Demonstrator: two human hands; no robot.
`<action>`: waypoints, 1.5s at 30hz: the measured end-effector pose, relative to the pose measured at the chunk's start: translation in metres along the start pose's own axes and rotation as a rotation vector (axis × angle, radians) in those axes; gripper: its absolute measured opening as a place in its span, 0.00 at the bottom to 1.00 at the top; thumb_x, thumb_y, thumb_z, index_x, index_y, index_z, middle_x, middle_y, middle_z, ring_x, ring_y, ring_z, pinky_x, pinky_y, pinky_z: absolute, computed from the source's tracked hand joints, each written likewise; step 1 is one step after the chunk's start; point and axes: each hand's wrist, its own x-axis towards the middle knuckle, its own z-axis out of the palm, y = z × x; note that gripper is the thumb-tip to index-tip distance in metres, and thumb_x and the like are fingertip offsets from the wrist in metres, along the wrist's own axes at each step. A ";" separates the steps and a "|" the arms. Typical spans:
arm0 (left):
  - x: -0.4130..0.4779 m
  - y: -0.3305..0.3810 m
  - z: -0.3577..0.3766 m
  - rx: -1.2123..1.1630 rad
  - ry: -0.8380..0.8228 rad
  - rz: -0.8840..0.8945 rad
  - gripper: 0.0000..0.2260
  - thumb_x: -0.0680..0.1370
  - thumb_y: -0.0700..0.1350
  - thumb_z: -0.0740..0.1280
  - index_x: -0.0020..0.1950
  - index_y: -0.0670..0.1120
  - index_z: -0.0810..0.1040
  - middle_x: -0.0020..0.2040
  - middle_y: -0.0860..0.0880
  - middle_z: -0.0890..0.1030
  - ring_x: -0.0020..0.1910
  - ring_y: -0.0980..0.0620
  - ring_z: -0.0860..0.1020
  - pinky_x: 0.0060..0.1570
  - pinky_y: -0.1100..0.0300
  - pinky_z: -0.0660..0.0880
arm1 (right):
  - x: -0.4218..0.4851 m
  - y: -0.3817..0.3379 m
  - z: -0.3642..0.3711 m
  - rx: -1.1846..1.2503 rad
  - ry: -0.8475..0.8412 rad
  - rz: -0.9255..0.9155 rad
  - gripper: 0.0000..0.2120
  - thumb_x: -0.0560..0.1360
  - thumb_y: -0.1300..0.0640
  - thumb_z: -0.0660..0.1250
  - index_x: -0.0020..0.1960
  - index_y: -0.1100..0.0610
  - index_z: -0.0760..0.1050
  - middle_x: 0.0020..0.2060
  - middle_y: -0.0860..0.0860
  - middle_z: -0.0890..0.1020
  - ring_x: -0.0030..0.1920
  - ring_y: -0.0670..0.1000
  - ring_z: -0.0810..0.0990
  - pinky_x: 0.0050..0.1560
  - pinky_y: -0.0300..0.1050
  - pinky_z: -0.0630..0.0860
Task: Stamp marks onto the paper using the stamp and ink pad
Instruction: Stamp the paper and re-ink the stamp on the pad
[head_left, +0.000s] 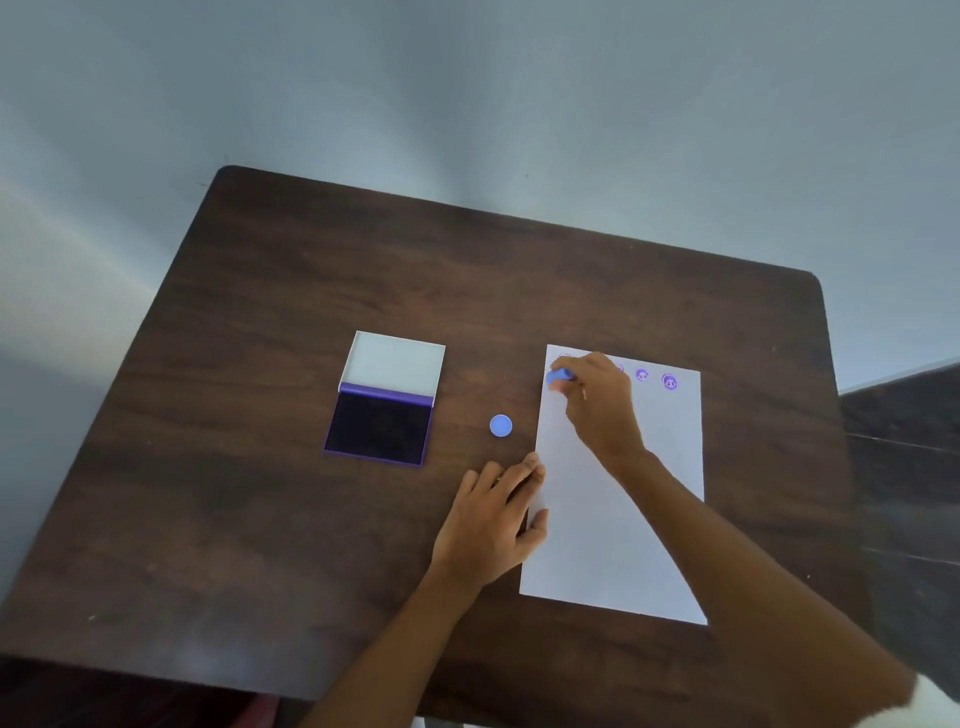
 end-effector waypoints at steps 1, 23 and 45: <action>0.000 0.000 -0.001 0.007 0.010 0.001 0.19 0.79 0.54 0.64 0.65 0.45 0.79 0.66 0.50 0.78 0.46 0.51 0.76 0.44 0.56 0.74 | -0.002 -0.003 -0.009 0.107 0.083 0.107 0.10 0.71 0.70 0.69 0.49 0.60 0.82 0.44 0.55 0.82 0.44 0.51 0.78 0.45 0.30 0.70; -0.006 -0.008 -0.006 -0.267 0.311 -0.236 0.13 0.81 0.47 0.67 0.56 0.39 0.84 0.56 0.43 0.84 0.53 0.48 0.82 0.52 0.54 0.81 | -0.074 -0.051 -0.043 0.742 0.040 0.663 0.09 0.74 0.52 0.70 0.54 0.51 0.79 0.46 0.43 0.83 0.46 0.46 0.82 0.43 0.30 0.76; -0.036 -0.125 -0.092 -0.049 0.083 -0.768 0.48 0.65 0.73 0.67 0.79 0.53 0.57 0.70 0.50 0.73 0.65 0.49 0.70 0.58 0.48 0.68 | -0.048 -0.156 0.084 -0.108 -0.388 -0.297 0.18 0.72 0.58 0.73 0.60 0.59 0.75 0.57 0.56 0.79 0.55 0.53 0.79 0.55 0.44 0.76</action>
